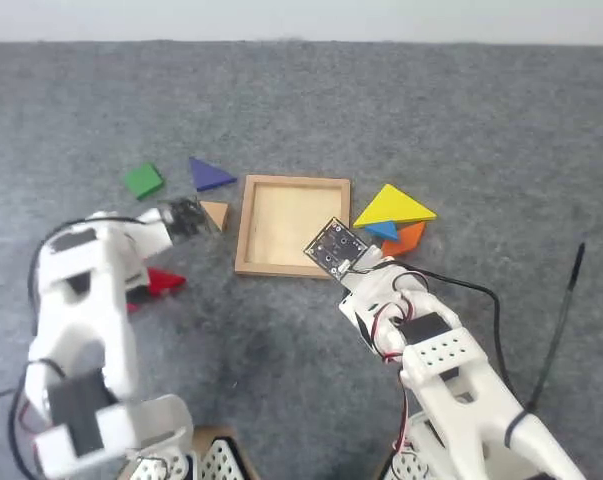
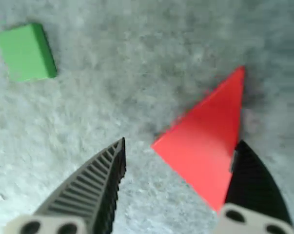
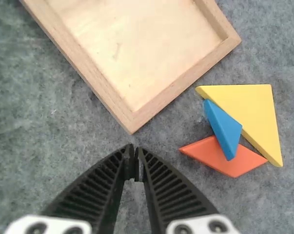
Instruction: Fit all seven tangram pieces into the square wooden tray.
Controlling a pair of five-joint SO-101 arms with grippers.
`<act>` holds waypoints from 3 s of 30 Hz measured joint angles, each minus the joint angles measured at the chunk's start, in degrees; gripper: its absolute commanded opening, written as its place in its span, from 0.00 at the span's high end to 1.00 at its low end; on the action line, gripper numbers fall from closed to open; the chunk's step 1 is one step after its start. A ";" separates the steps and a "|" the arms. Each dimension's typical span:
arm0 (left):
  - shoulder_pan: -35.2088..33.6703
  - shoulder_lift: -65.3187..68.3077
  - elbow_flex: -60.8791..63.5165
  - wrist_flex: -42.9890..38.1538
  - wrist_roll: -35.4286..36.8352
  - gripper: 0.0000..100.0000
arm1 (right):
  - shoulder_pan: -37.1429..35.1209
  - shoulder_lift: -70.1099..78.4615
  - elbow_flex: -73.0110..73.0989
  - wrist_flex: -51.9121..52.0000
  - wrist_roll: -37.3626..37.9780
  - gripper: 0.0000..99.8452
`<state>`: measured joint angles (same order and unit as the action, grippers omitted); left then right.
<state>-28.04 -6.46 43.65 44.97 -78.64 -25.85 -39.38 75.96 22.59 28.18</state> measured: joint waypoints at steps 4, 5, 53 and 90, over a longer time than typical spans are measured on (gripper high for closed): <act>-3.34 7.56 -6.07 2.99 7.56 0.67 | 0.09 0.00 0.00 0.00 0.00 0.99; -4.04 8.35 -7.03 5.19 8.44 0.68 | 0.09 0.00 0.00 0.00 0.00 0.99; -1.76 33.23 -34.90 22.77 22.59 0.74 | 0.00 0.00 0.00 0.00 0.00 0.99; 11.69 13.80 -29.80 35.87 61.19 0.74 | 0.00 0.00 0.00 0.00 0.00 0.99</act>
<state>-16.35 7.34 13.85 80.84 -17.45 -25.85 -39.38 75.96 22.59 28.18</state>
